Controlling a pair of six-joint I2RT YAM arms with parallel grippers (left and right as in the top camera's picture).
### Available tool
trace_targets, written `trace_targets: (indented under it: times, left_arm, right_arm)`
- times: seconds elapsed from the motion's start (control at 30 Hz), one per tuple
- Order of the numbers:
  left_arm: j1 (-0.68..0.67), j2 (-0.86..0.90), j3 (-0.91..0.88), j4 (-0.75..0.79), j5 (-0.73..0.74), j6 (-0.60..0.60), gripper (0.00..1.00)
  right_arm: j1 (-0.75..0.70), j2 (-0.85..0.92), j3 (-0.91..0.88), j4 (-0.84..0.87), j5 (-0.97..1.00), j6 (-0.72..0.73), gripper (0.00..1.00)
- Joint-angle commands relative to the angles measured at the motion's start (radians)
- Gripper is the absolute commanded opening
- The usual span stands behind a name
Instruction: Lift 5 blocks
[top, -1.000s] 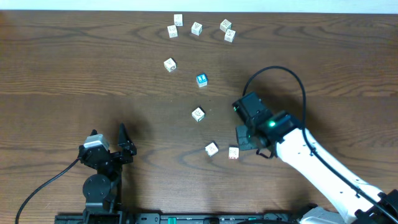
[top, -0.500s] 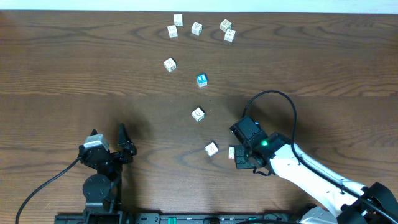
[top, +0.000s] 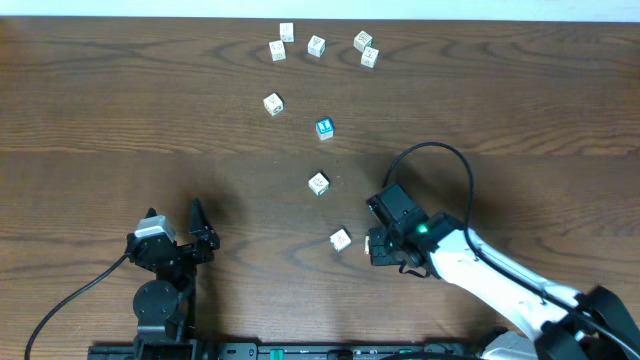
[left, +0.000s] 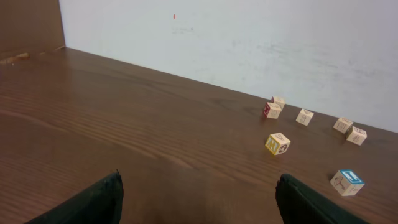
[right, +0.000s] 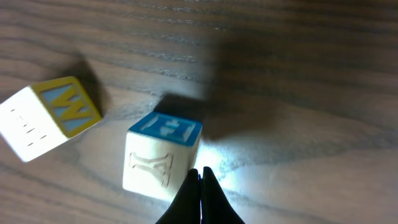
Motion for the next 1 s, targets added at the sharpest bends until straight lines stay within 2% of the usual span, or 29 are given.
trace_targets:
  times: [0.0,0.17,0.57,0.97]
  left_arm:
    - [-0.002,-0.006,-0.024,-0.030,-0.011,0.006,0.79]
    - [-0.002,-0.006,-0.024,-0.030,-0.011,0.006,0.79]
    - [-0.002,-0.006,-0.024,-0.030,-0.011,0.006,0.79]
    - [-0.002,-0.006,-0.024,-0.030,-0.011,0.006,0.79]
  right_arm:
    - [0.017,0.053,-0.007,0.020,-0.007,-0.008,0.01]
    - [0.018,0.105,-0.007,0.066,-0.042,-0.020,0.01]
    - [0.016,0.107,-0.007,0.168,-0.042,-0.119,0.01]
    - [0.008,0.107,-0.007,0.227,-0.025,-0.121,0.01]
